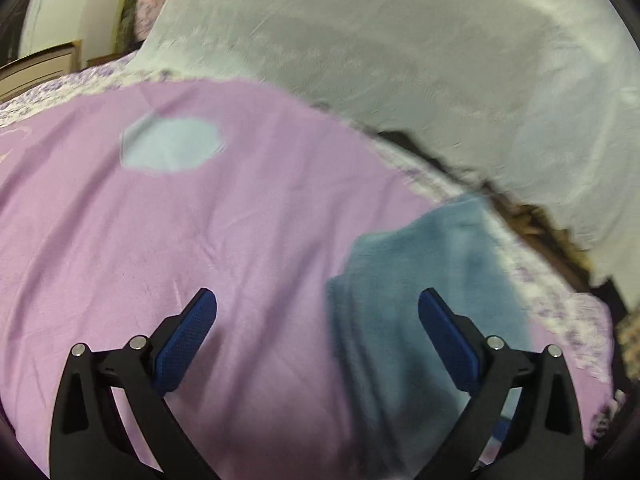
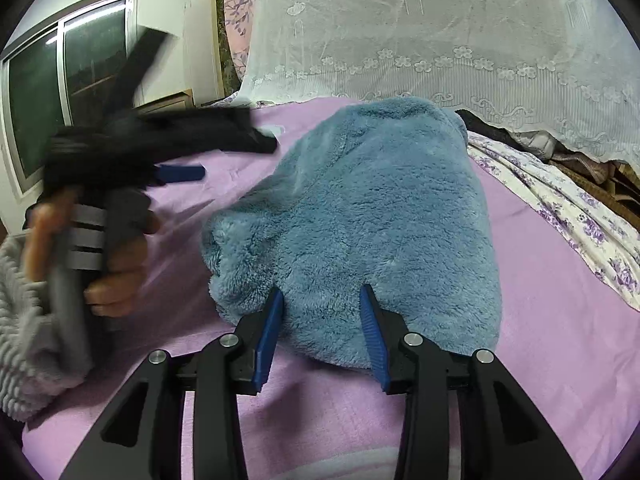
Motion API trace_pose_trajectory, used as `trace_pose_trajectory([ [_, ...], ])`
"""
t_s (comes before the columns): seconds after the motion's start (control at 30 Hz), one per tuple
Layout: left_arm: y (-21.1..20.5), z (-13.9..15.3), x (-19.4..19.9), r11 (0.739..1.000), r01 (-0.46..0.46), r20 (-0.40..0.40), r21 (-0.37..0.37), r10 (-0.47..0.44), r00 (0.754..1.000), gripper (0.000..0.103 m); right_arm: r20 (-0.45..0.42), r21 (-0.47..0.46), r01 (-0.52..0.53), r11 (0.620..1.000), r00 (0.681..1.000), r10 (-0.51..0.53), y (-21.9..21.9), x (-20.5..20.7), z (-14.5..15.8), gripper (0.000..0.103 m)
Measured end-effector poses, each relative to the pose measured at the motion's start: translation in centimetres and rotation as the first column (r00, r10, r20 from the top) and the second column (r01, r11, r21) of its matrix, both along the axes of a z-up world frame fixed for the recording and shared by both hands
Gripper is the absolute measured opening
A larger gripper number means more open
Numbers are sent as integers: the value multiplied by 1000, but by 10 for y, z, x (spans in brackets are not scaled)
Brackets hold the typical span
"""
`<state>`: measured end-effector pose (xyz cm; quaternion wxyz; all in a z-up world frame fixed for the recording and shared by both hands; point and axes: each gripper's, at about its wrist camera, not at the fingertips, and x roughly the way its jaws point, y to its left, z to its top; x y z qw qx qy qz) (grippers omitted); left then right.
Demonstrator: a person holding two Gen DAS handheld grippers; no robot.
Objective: Fold small clothes
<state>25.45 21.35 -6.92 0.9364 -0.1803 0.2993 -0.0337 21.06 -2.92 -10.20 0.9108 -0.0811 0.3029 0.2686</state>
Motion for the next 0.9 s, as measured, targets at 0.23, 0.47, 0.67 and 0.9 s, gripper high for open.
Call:
trace_pose_trajectory([
  [0.23, -25, -47, 11, 993, 102, -192, 67, -88, 978, 99, -35, -16, -33, 999, 999, 32, 3, -9, -4, 56],
  [0.47, -18, -50, 8, 995, 100, -188, 16, -95, 978, 99, -6, -5, -52, 999, 999, 52, -6, -22, 20, 58],
  [0.67, -16, -51, 8, 995, 97, -194, -3, -96, 976, 99, 25, 117, 88, 989, 995, -92, -35, 22, 77, 53],
  [0.9, -13, -52, 5, 996, 90, -191, -26, -94, 977, 99, -47, 29, 225, 974, 974, -223, 10, 129, 81, 36],
])
